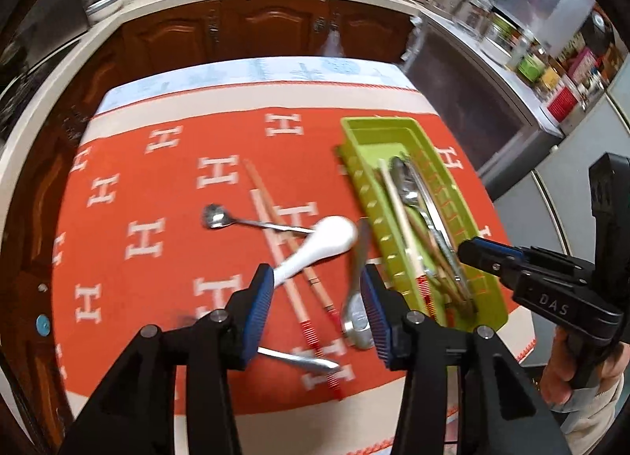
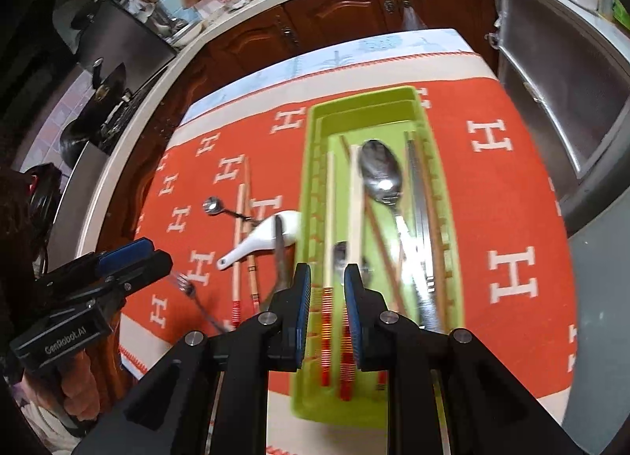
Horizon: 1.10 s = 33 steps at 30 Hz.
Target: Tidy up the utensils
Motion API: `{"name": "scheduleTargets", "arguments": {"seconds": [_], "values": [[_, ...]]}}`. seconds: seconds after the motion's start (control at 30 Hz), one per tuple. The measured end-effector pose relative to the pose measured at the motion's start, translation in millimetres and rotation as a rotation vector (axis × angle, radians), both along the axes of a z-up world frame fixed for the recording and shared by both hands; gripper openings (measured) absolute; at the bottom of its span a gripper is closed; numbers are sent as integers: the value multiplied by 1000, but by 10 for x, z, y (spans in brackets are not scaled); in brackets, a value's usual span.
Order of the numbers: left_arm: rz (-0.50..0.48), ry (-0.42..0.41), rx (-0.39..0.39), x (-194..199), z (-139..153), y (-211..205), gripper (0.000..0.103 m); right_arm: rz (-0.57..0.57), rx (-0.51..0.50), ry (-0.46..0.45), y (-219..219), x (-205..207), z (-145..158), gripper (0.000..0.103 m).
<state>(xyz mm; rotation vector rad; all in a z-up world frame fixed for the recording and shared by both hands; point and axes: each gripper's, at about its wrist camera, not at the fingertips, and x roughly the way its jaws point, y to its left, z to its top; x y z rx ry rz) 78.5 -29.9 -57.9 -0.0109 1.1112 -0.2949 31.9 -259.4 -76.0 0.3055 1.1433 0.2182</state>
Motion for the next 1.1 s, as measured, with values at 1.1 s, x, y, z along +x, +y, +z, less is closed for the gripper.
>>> {"name": "scheduleTargets", "arguments": {"seconds": [1.1], "values": [[217,90,-386,-232,-1169,1265,56,293,-74,4,1547,-125,-489,20]]}}
